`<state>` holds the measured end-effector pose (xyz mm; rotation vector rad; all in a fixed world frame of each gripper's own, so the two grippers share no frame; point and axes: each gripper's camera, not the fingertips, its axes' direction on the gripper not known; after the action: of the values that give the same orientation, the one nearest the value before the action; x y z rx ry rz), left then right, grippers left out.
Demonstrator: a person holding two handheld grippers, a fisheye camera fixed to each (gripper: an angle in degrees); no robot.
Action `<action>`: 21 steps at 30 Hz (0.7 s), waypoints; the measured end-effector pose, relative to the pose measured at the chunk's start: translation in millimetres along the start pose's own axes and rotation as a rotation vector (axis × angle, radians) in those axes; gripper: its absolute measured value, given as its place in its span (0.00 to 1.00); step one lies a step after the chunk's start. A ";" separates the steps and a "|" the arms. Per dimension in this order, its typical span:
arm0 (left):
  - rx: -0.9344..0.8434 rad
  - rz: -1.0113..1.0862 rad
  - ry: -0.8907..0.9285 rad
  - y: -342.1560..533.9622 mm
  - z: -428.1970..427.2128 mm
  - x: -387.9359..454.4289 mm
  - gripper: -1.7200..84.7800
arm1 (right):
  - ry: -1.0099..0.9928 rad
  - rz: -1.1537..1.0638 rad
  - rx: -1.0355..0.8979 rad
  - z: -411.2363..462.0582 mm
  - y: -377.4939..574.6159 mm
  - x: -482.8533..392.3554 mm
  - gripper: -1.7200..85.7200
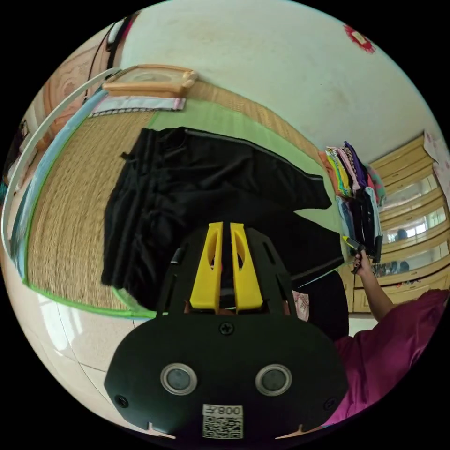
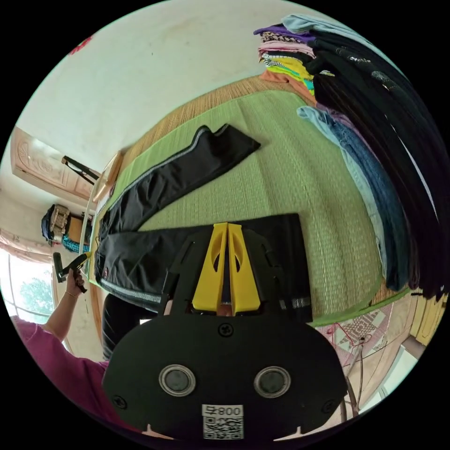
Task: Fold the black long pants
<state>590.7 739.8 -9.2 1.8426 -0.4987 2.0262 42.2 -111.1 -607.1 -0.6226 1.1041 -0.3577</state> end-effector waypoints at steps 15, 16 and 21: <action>-0.178 0.581 0.349 -171.6 436.5 425.0 0.11 | 0.258 -0.102 0.022 49.7 -126.0 24.2 0.11; -0.181 0.593 0.348 -174.8 450.8 440.2 0.11 | 0.264 -0.103 0.005 56.1 -124.7 28.3 0.11; -0.222 0.647 0.264 -192.9 573.2 544.9 0.12 | 0.210 -0.092 0.073 54.7 -102.0 42.7 0.11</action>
<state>1135.1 644.7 588.7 1.3553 -1.3084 2.4311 113.2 -198.6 -556.8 -0.5818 1.2586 -0.5505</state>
